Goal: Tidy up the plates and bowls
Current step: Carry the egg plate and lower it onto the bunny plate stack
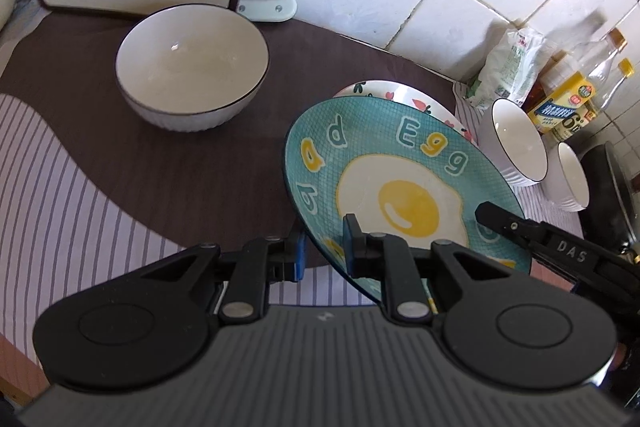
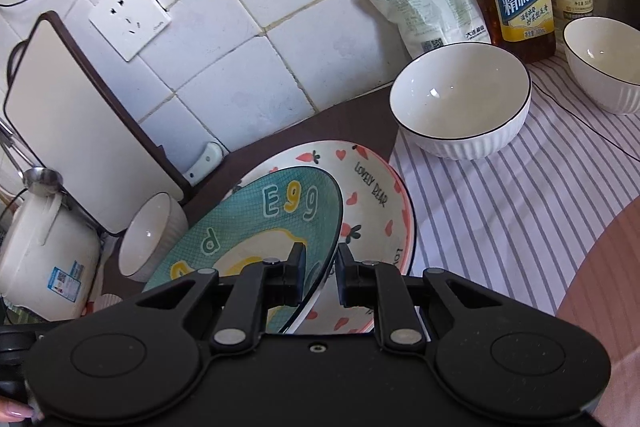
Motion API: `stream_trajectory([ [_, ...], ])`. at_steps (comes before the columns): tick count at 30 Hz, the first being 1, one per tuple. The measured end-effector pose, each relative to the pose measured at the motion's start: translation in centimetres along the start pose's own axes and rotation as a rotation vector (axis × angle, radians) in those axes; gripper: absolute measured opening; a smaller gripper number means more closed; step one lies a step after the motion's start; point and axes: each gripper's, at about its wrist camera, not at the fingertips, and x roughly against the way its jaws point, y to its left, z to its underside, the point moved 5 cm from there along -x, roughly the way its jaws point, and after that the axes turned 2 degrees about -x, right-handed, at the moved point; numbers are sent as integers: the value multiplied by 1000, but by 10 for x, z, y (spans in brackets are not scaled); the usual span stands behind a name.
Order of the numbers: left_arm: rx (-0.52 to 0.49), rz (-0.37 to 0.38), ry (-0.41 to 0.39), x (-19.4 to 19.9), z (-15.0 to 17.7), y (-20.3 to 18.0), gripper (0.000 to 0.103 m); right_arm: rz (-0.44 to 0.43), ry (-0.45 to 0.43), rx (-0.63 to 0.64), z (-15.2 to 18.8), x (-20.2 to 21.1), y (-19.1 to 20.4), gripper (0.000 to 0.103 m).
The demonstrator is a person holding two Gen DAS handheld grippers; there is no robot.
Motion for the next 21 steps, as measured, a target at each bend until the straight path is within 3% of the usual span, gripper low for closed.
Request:
stream_trajectory([
  [10,27,12,40,-12,-4,-2,16,111,20,84,-4,-8,3,21],
  [21,80,6,74,-21,-2,-4,15,258,20,279,1,-15,19,35],
])
